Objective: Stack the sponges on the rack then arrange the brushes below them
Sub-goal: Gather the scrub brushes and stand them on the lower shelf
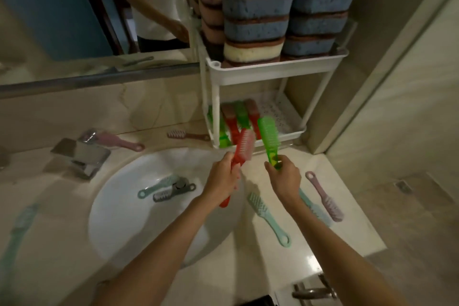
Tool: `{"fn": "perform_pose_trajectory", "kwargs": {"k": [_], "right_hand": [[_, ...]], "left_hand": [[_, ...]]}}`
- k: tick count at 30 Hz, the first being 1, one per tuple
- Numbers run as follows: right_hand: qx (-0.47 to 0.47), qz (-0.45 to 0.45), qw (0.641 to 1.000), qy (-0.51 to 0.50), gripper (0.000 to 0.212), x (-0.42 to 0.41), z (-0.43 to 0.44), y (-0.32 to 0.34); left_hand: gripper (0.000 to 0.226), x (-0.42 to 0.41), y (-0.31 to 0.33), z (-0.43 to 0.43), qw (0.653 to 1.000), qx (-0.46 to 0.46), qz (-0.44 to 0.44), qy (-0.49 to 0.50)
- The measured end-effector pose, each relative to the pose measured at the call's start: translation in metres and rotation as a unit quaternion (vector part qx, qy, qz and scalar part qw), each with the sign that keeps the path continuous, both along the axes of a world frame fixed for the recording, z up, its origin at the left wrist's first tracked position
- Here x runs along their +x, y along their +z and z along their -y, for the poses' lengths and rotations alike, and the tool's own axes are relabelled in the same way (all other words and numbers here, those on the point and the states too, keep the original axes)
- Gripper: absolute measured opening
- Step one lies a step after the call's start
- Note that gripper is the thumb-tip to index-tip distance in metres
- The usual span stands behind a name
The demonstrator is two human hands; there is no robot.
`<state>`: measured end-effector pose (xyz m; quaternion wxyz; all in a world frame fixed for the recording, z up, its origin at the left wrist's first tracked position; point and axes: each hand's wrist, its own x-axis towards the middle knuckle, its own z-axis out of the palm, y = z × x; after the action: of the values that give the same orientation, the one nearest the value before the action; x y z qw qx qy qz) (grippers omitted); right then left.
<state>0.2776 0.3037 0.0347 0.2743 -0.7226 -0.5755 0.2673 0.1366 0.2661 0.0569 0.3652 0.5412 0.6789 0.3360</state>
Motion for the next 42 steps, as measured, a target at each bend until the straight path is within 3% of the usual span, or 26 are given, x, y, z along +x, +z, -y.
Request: {"fn": "perform_pose_trajectory", "kwargs": {"k": [5,11,15,20,25,29,34,37,40,42], "right_hand": [[-0.031,0.042,0.997,0.062,0.033,0.027,-0.078,0.005],[-0.061,0.115,0.985,0.115,0.038,0.032,-0.163,0.016],[-0.093,0.187,0.964,0.164,0.029,0.025,-0.192,0.011],[-0.132,0.195,0.95,0.204,0.03,0.017,-0.209,-0.007],[-0.126,0.214,0.939,0.236,0.032,0.013,-0.215,-0.024],[-0.126,0.226,0.932,0.253,0.034,0.013,-0.215,-0.03],[-0.099,0.18,0.954,0.217,0.034,0.019,-0.206,-0.029],[-0.013,0.031,0.981,0.189,0.02,0.017,-0.19,-0.013],[-0.039,-0.064,0.96,0.271,0.003,0.013,-0.17,0.012],[-0.089,-0.054,0.934,0.343,0.012,0.013,-0.163,0.019]], "left_hand": [[0.011,0.033,0.003,-0.061,0.995,-0.048,0.063,0.066],[0.012,0.036,0.005,-0.117,0.984,-0.049,0.072,0.158],[0.027,0.034,0.0,-0.131,0.97,-0.083,0.102,0.205],[0.035,0.032,-0.003,-0.134,0.962,-0.079,0.102,0.239],[0.032,0.031,-0.003,-0.138,0.947,-0.094,0.159,0.264],[0.012,0.026,0.002,-0.141,0.931,-0.118,0.212,0.272],[0.013,0.018,0.002,-0.146,0.906,-0.14,0.266,0.299],[0.014,0.02,0.001,-0.156,0.896,-0.127,0.289,0.313],[0.025,0.025,0.001,-0.167,0.878,-0.089,0.329,0.335],[0.015,0.031,0.004,-0.171,0.87,-0.076,0.355,0.334]]}}
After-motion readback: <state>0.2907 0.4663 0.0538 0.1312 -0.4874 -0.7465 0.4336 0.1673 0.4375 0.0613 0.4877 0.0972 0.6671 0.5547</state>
